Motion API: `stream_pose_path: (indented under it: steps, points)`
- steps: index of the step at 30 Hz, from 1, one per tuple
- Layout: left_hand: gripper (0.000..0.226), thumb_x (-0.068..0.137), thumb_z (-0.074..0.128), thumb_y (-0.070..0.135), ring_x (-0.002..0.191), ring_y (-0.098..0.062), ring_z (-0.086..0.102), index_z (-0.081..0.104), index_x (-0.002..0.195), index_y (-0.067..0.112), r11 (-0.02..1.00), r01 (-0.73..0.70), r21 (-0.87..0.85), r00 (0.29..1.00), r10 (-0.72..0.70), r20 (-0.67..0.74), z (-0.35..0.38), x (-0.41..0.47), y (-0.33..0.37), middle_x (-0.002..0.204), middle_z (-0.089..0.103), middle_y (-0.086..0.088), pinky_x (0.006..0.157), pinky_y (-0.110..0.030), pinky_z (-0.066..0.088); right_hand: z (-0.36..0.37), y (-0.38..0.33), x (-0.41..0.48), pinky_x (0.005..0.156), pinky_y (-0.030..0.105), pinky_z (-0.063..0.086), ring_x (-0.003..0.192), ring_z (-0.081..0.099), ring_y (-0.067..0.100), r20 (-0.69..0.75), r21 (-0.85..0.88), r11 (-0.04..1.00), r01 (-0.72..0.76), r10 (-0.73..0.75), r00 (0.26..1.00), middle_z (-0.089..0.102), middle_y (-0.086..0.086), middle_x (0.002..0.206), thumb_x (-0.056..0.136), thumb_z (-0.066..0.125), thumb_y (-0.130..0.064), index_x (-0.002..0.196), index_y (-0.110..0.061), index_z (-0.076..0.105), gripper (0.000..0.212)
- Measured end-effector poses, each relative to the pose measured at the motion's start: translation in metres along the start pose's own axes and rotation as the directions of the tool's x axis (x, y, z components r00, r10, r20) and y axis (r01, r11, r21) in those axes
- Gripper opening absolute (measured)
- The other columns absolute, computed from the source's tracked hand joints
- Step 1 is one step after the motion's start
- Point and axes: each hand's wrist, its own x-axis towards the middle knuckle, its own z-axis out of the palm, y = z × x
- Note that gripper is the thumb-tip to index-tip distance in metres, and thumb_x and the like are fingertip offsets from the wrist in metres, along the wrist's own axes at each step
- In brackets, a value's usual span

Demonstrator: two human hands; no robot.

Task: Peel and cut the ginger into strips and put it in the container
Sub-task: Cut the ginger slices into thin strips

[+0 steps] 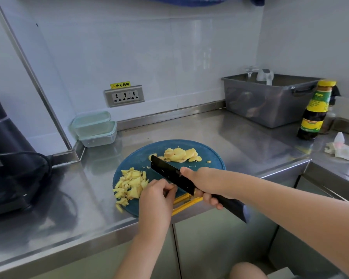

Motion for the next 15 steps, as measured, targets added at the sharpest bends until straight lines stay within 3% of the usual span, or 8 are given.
stream_pose_path:
  steps: [2, 8, 15]
  points:
    - [0.017, 0.078, 0.075, 0.008, 0.062, -0.006, 0.052, 0.064, 0.066, 0.014, 1.0, -0.016, 0.006, 1.0, 0.016, -0.02, 0.001, 0.0, 0.0, 0.065, 0.054, 0.009, 0.055, -0.014, 0.035, -0.007, 0.009, 0.002, 0.035, 0.017, 0.032, 0.028, 0.031, 0.014, -0.019, 0.054, 0.998, 0.023, -0.022, 1.0, 0.034, -0.001, 0.038, 0.092, 0.022, -0.07, 0.063, -0.015, 0.037, 0.064]
    - [0.005, 0.081, 0.073, 0.012, 0.065, -0.006, 0.053, 0.073, 0.076, 0.012, 0.998, -0.046, 0.037, 0.999, 0.047, -0.017, 0.001, 0.0, 0.001, 0.071, 0.056, 0.009, 0.059, -0.011, 0.037, -0.016, 0.022, -0.01, 0.035, 0.018, 0.031, 0.03, 0.03, 0.013, 0.008, 0.057, 0.996, 0.066, -0.066, 0.998, 0.034, -0.002, 0.042, 0.091, 0.025, -0.072, 0.062, -0.015, 0.038, 0.065]
    - [0.003, 0.081, 0.073, 0.011, 0.067, -0.009, 0.054, 0.073, 0.079, 0.012, 0.998, -0.032, 0.053, 0.999, 0.033, -0.025, 0.002, -0.001, 0.003, 0.072, 0.056, 0.009, 0.059, -0.01, 0.035, -0.003, 0.005, -0.015, 0.047, 0.027, 0.039, 0.04, 0.038, 0.019, -0.06, -0.144, 0.99, 0.002, -0.011, 0.998, 0.04, 0.007, 0.051, 0.091, 0.014, -0.072, 0.066, -0.011, 0.038, 0.071]
